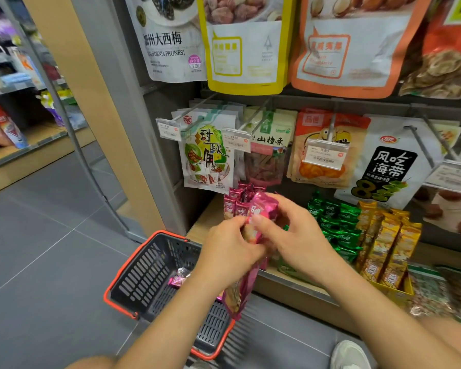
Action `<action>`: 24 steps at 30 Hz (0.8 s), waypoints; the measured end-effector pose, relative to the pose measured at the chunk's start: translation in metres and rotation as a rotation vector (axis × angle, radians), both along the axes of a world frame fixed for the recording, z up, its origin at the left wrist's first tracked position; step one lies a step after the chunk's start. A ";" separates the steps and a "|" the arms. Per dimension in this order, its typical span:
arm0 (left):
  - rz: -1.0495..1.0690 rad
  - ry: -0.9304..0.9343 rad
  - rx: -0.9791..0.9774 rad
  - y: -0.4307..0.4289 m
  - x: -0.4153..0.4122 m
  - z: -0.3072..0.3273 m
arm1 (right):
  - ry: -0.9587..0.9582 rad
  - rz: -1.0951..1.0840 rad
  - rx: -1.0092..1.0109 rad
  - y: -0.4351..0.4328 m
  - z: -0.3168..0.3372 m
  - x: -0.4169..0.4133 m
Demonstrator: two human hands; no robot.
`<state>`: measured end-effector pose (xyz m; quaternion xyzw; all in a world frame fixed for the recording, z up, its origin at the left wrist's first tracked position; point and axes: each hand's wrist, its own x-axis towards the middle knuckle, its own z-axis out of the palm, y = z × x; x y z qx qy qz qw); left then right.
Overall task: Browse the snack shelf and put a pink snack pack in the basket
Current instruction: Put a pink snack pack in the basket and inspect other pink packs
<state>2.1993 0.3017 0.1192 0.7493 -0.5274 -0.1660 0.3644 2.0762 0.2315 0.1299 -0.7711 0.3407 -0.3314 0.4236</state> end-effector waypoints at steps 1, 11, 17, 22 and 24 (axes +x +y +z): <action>0.014 -0.003 -0.012 -0.001 0.000 -0.001 | -0.065 -0.030 0.021 -0.002 0.002 -0.001; -0.053 -0.117 0.189 0.012 0.024 -0.007 | -0.351 -0.355 0.364 -0.029 0.006 -0.025; -0.053 0.048 0.077 0.023 0.038 -0.001 | -0.424 -0.431 0.517 -0.038 0.006 -0.033; -0.047 0.347 -0.039 0.026 0.045 0.008 | -0.442 -0.438 0.617 -0.043 0.007 -0.038; -0.051 0.410 -0.084 0.028 0.048 0.014 | -0.432 -0.402 0.644 -0.042 0.008 -0.039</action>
